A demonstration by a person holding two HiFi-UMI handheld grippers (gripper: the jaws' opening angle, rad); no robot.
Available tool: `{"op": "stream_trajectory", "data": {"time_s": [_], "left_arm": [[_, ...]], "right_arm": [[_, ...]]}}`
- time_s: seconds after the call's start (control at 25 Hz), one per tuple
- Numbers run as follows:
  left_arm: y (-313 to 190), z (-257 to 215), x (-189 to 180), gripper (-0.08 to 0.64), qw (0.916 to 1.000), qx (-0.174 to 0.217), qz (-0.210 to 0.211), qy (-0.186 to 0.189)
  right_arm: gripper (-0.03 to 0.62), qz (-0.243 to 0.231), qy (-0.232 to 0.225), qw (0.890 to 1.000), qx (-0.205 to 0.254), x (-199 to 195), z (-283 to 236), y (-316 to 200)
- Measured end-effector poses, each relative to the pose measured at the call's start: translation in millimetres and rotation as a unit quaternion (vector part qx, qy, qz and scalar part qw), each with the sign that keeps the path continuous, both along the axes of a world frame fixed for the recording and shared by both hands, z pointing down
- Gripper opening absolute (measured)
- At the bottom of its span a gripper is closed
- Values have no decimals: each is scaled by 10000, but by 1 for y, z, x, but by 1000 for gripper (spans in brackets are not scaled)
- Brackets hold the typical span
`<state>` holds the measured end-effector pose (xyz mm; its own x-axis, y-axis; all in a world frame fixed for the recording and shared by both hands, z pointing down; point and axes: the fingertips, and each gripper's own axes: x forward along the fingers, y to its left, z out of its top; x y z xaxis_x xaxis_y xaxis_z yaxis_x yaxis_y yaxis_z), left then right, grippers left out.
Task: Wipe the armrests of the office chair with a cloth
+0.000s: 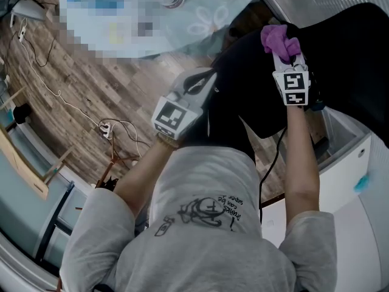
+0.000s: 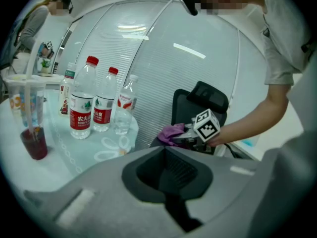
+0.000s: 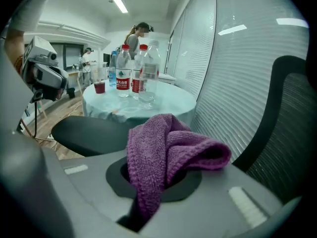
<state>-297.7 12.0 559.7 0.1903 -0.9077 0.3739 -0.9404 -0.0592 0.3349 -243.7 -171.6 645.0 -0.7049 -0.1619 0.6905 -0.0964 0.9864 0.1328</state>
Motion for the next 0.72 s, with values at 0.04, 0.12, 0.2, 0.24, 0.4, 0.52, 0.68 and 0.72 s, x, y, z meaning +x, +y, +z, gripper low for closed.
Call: {"op": "stream_trajectory", "data": {"time_s": [0.04,0.12,0.2,0.24,0.4,0.52,0.68,0.72], "left_arm": [[0,0,0,0,10000,-2,4,-4],[0,0,0,0,10000,-9,4,-6],[1,1,0,0,10000,-20,-4,-2],[1,1,0,0,10000,-23,-10,0],[0,0,-1,0,10000,-16,-31,11],[-1,1,-1,0,10000,-20,-31,-13],[-3,0,-2,0,10000,-5,-54,-25],[-3,0,-2,0,10000,-1,-54,-27]], "right_arm": [[35,6,11,10000,-11,0,0,-4],[35,-1,4,10000,-3,-1,0,-5],[34,58,-26,10000,32,-2,-1,-1],[34,94,-54,9999,44,-3,-1,2],[34,105,-189,9998,10,-7,-4,20],[34,-153,-234,9996,-14,-13,-6,45],[34,-530,-305,9981,-108,-19,-10,86],[34,-601,-331,9975,-153,-21,-10,96]]}}
